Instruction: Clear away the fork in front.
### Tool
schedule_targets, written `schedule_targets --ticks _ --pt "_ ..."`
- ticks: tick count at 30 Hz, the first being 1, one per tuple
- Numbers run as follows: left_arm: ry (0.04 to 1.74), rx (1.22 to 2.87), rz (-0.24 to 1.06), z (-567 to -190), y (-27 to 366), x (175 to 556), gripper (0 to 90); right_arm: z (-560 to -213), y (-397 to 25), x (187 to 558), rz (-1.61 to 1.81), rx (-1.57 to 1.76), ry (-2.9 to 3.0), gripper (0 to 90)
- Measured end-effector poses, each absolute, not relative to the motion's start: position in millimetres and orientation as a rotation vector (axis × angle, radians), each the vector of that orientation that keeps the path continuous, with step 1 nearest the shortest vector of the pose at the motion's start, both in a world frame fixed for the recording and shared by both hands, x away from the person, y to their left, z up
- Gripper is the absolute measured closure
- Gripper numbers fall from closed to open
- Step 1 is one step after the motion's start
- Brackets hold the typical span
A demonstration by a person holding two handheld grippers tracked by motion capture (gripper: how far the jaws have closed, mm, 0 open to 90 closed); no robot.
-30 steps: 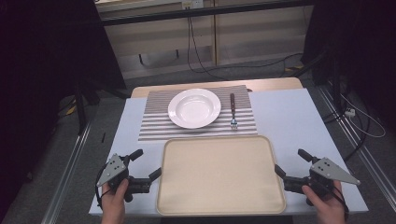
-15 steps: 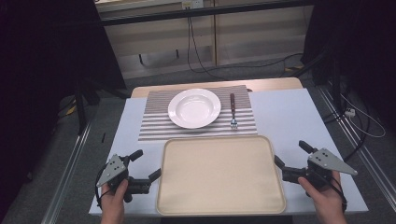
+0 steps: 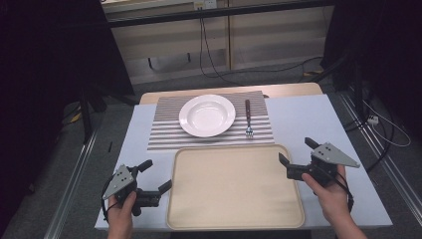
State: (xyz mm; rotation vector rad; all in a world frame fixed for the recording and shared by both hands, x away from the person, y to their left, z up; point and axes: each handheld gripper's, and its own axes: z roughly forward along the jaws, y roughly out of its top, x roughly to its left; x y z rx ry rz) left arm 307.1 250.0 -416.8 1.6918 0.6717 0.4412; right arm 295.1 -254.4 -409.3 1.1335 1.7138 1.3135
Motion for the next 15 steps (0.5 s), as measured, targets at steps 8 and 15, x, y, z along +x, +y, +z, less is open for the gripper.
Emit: schedule_targets --ticks 8,15 --pt "0.669 1.689 0.439 -416.4 251.1 306.1 1.7 -402.3 -247.3 313.5 1.32 1.15 1.714 2.1" --pt "0.661 1.694 0.44 -416.0 251.3 306.1 1.7 -399.8 -245.2 329.8 1.328 1.172 1.7 2.1"
